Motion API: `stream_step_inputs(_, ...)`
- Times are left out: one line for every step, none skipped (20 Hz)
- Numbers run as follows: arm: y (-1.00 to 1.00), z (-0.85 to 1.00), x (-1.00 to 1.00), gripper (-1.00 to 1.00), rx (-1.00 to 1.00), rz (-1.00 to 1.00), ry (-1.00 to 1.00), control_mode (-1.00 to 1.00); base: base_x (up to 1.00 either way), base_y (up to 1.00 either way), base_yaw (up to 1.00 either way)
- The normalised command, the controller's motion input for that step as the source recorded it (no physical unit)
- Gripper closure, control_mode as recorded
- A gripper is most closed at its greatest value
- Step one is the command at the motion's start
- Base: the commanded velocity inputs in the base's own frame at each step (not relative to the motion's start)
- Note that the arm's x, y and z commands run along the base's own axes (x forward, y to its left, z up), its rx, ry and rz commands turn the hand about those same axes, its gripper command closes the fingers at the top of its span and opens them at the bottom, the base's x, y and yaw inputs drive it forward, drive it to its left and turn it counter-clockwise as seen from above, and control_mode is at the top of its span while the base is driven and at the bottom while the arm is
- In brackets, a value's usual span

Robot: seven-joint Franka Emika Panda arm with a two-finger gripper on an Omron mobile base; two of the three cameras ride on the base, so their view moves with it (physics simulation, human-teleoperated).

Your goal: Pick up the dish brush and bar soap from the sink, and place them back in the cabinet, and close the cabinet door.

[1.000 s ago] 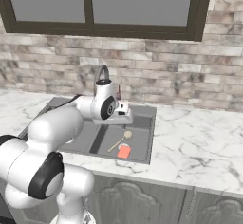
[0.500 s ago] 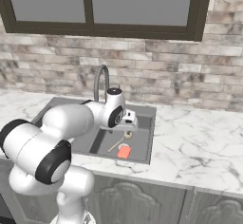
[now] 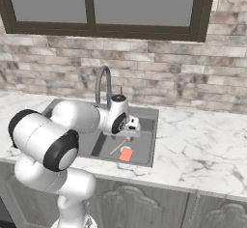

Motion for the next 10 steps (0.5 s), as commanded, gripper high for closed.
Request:
stream_step_inputs(0.0,-0.28,0.0,-1.0,0.0,0.0,0.0,-1.0,0.0,0.0,0.0)
stream_step_inputs(0.0,-0.29,0.0,-1.0,0.0,0.0,0.0,-1.0,0.0,0.0,0.0)
stream_step_inputs(0.0,-0.3,0.0,-1.0,0.0,0.0,0.0,-1.0,0.0,0.0,0.0)
stream_step_inputs(0.0,-0.31,0.0,-1.0,0.0,0.0,0.0,-1.0,0.0,0.0,0.0)
stream_step_inputs(0.0,-0.32,0.0,-1.0,0.0,0.0,0.0,-1.0,0.0,0.0,0.0)
stream_step_inputs(0.0,-0.3,0.0,-1.0,0.0,0.0,0.0,-1.0,0.0,0.0,0.0)
stream_step_inputs(0.0,-0.29,0.01,-1.0,0.0,0.0,0.0,-1.0,0.0,0.0,0.0)
stream_step_inputs(0.0,-0.29,0.01,-1.0,0.0,0.0,0.0,-1.0,0.0,0.0,0.0)
stream_step_inputs(0.0,-0.31,0.0,-1.0,0.0,0.0,0.0,-1.0,0.0,0.0,0.0)
stream_step_inputs(0.0,-0.31,0.0,-1.0,0.0,0.0,0.0,-1.0,0.0,0.0,0.0)
